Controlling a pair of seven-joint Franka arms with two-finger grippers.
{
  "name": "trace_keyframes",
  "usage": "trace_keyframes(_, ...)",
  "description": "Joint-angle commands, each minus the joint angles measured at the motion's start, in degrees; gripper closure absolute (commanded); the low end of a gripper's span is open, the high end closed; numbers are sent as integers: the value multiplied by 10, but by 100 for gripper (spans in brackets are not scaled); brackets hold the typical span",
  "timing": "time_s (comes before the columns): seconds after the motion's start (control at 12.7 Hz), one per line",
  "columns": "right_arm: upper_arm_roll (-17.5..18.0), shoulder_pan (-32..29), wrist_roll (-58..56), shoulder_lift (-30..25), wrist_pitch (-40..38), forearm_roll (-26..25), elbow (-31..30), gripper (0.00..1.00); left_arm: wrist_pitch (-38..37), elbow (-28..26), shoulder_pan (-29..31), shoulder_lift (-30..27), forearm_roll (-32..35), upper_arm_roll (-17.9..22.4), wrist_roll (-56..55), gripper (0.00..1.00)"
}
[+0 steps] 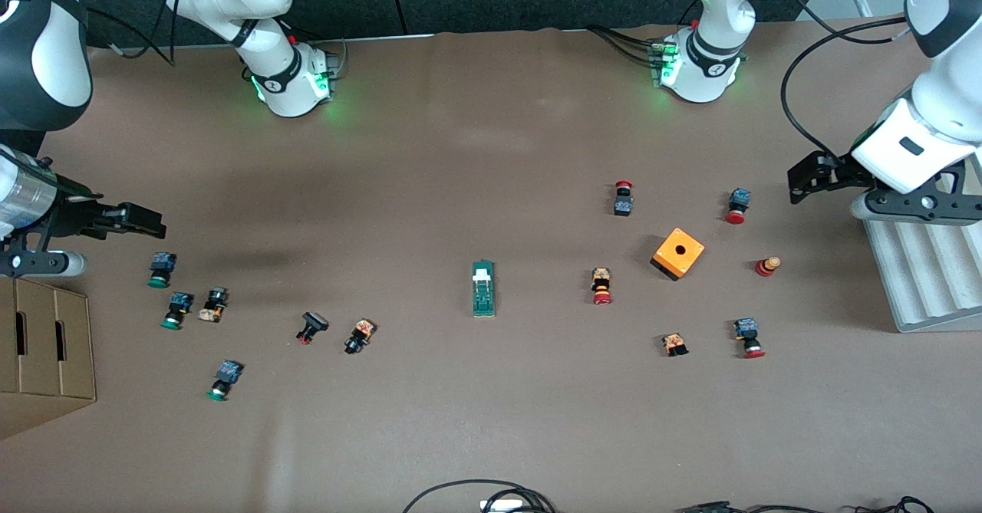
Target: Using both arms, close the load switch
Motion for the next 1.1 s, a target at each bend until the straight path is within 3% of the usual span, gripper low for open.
trace_keyframes(0.0, -1, -4, -6, 6, -1, 15, 10, 0, -5, 14, -1, 4, -5, -35, -63, 0)
trace_keyframes(0.63, 0, -2, -25, 8, 0, 12, 10, 0, 12, 18, -2, 15, 0, -170, -295, 0)
trace_keyframes(1.02, 0, -3, -25, 8, 2, 27, 10, 0, 96, 16, -19, 57, 2, -229, -400, 0)
